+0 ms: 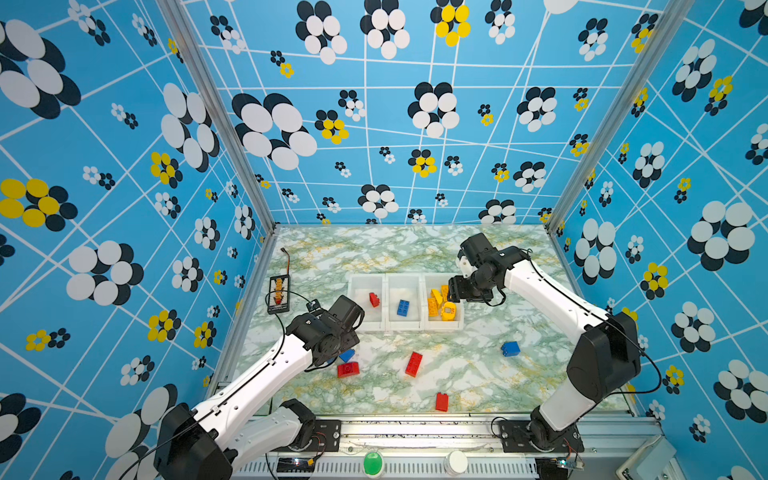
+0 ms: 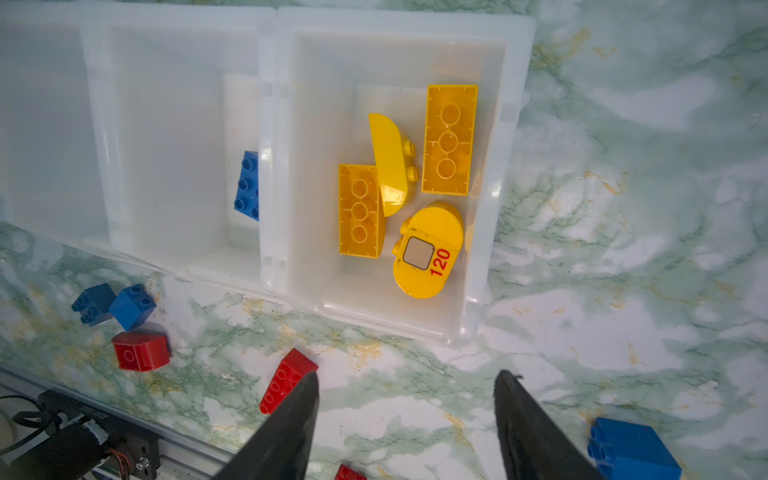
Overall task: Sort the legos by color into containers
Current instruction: 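Close the left gripper on a blue brick while the right gripper withdraws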
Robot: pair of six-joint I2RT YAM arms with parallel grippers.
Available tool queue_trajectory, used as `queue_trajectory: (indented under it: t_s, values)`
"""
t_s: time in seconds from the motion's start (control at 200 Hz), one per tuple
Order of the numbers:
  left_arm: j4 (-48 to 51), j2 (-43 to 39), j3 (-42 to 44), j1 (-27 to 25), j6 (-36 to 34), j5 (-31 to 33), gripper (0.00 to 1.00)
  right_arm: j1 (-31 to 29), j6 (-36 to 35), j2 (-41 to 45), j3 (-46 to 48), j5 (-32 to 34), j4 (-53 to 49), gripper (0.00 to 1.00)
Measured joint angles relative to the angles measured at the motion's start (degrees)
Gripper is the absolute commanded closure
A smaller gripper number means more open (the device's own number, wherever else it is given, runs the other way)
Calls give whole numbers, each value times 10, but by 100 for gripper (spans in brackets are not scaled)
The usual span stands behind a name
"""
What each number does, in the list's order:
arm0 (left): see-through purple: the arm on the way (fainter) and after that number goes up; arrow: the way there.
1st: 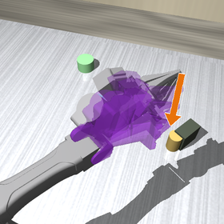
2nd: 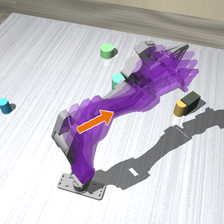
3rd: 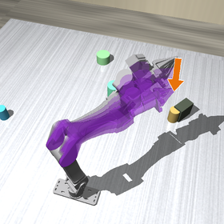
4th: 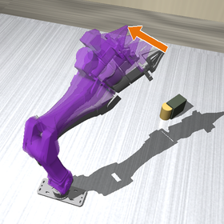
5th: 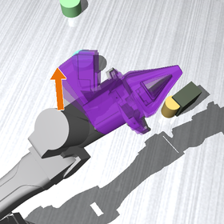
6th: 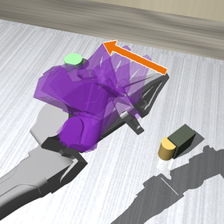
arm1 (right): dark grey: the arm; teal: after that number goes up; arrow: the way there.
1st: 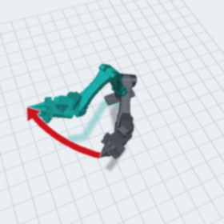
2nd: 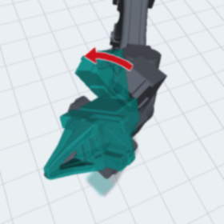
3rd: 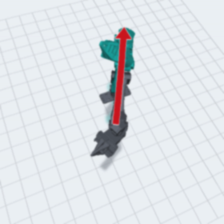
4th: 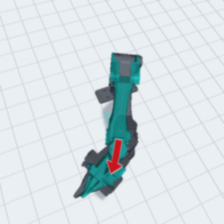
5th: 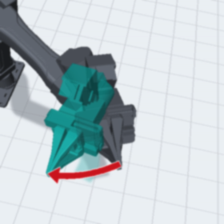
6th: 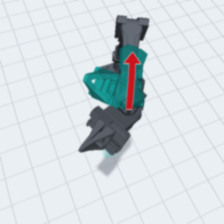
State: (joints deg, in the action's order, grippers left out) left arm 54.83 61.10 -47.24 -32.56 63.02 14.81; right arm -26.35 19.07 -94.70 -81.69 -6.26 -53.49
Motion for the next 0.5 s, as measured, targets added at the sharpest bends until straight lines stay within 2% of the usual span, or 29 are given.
queue_trajectory:
  t_s: [0.24,0.5]
  values:
    - [-24,1,49,48,-10,-10,29,0,7,37,39,0,-2,25]
    - [-74,41,89,80,-26,-24,32,0,13,68,67,-1,-3,23]
